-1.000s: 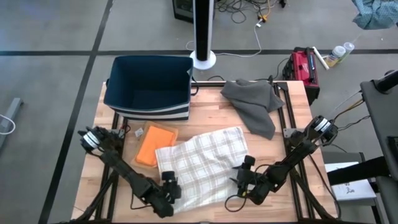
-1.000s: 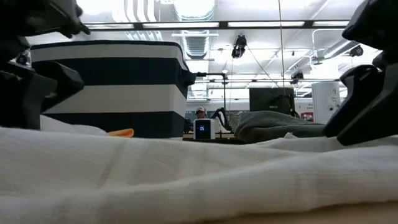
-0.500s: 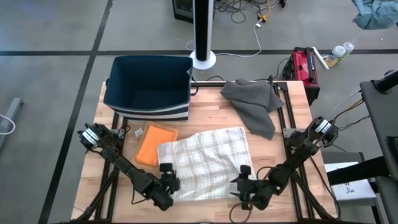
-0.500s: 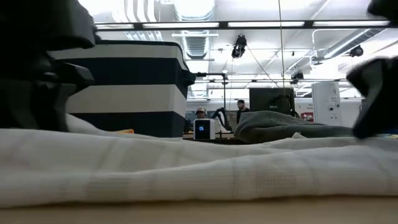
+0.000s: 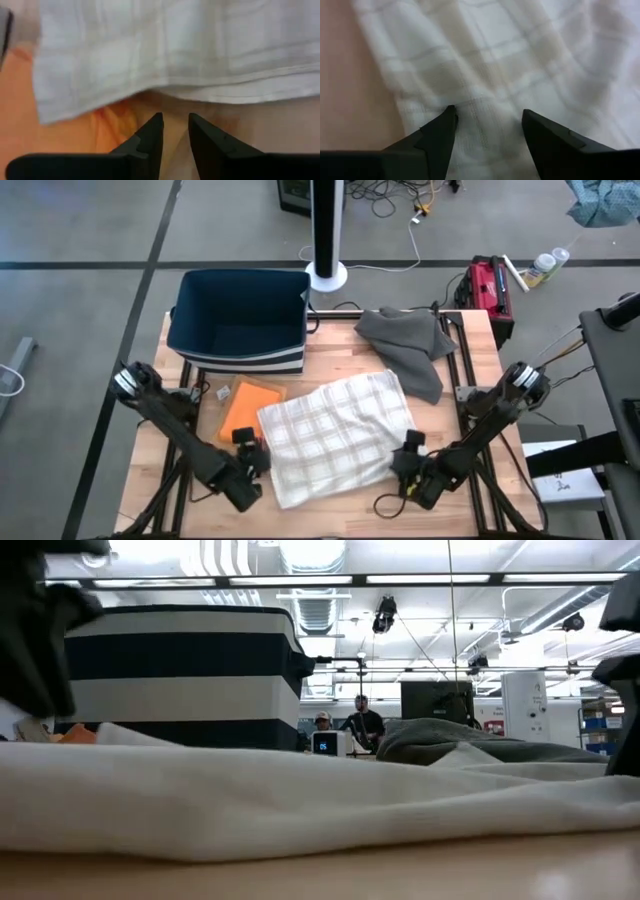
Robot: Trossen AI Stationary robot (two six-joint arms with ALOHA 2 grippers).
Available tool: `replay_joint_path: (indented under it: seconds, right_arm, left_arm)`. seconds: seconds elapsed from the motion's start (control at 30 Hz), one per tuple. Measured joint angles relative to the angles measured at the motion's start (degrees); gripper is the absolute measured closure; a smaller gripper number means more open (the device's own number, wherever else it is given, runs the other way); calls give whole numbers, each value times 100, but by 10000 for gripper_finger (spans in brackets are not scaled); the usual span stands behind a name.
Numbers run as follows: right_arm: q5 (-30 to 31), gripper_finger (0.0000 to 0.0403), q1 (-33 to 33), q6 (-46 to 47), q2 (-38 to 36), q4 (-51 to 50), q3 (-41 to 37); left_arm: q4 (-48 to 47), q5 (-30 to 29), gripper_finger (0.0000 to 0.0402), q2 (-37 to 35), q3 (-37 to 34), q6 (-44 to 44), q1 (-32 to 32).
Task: Fold towel
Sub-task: Fold the white patterned kitchen towel
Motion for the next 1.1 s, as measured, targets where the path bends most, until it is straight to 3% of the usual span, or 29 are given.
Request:
replay_joint_path:
  seconds: [0.1, 0.23, 0.37, 0.57, 0.73, 0.83, 0.93, 1.1]
  right_arm:
    - [196, 183, 48, -58, -429, -185, -17]
    - [503, 181, 54, -291, -875, -182, -1]
    - [751, 179, 56, -476, -1042, -131, -1]
    - [753, 179, 53, -640, -826, 502, 1]
    - [73, 174, 42, -141, -433, 403, 1]
    - [-473, 176, 42, 253, -166, 242, 1]
    - [-608, 179, 9, 511, 41, -110, 9]
    - [-148, 183, -47, 545, 97, -1160, -11]
  left_arm:
    - [1023, -219, 318, -92, -7, 285, -206]
    - [2621, -259, 315, 372, -7, 1245, -314]
    - [3230, -228, 312, 1003, -7, 1629, -155]
    - [4006, 299, 304, 1653, 20, 2296, 284]
    - [5130, 1512, 299, 1827, 21, 3142, 812]
    - [5153, 2072, 300, 1733, 14, 3340, 1002]
    - [4795, 2420, 304, 1486, 62, 3510, 1084]
    - [3154, 2571, 312, 707, 515, 3694, 1248]
